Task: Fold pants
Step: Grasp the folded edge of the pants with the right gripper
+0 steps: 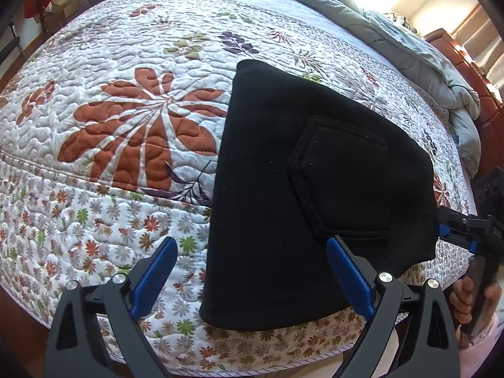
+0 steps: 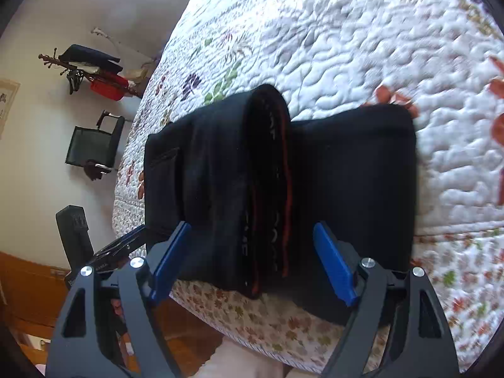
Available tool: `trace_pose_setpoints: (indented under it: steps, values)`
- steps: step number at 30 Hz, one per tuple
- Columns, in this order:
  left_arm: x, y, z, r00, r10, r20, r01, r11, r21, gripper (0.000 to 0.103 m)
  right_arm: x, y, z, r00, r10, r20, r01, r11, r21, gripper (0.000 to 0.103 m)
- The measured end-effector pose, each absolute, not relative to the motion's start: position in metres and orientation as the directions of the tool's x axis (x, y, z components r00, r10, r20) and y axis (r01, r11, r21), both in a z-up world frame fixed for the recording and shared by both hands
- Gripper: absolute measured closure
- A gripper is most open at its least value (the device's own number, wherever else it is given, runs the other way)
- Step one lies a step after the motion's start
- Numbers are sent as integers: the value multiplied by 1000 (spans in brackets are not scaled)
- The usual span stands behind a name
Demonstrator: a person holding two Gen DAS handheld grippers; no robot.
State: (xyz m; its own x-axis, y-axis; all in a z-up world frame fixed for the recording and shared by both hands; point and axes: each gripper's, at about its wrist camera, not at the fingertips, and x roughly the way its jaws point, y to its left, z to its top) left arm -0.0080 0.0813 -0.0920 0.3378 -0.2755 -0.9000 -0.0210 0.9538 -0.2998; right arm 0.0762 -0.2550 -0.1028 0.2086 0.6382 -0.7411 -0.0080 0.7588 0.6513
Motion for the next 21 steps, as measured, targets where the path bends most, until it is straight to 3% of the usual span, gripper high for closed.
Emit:
trace_pose_setpoints:
  steps: [2, 4, 5, 6, 9, 16, 21]
  values:
    - [-9, 84, -93, 334, -275, -902, -20, 954, -298, 7, 81, -246, -112, 182, 656, -732, -3, 745, 667, 23]
    - [-9, 85, -94, 330, -274, -903, -23, 954, -298, 7, 83, -232, -116, 160, 661, -733, -31, 746, 665, 33]
    - [-9, 86, -95, 328, -275, -904, -26, 954, -299, 7, 84, -222, -119, 138, 669, -731, -51, 741, 669, 55]
    - [-9, 87, -95, 327, -274, -905, -28, 954, -299, 7, 84, -217, -120, 130, 665, -735, -53, 745, 665, 68]
    - [-11, 89, -94, 328, -270, -905, -27, 955, -295, 7, 81, -210, -112, 152, 668, -729, -80, 743, 664, 82]
    - [-13, 97, -90, 343, -275, -898, -45, 950, -308, 7, 54, -235, -42, 276, 661, -698, -168, 748, 642, 85]
    - [-10, 88, -89, 337, -297, -893, -30, 945, -326, 7, 39, -282, -18, 349, 616, -707, -128, 778, 615, 85]
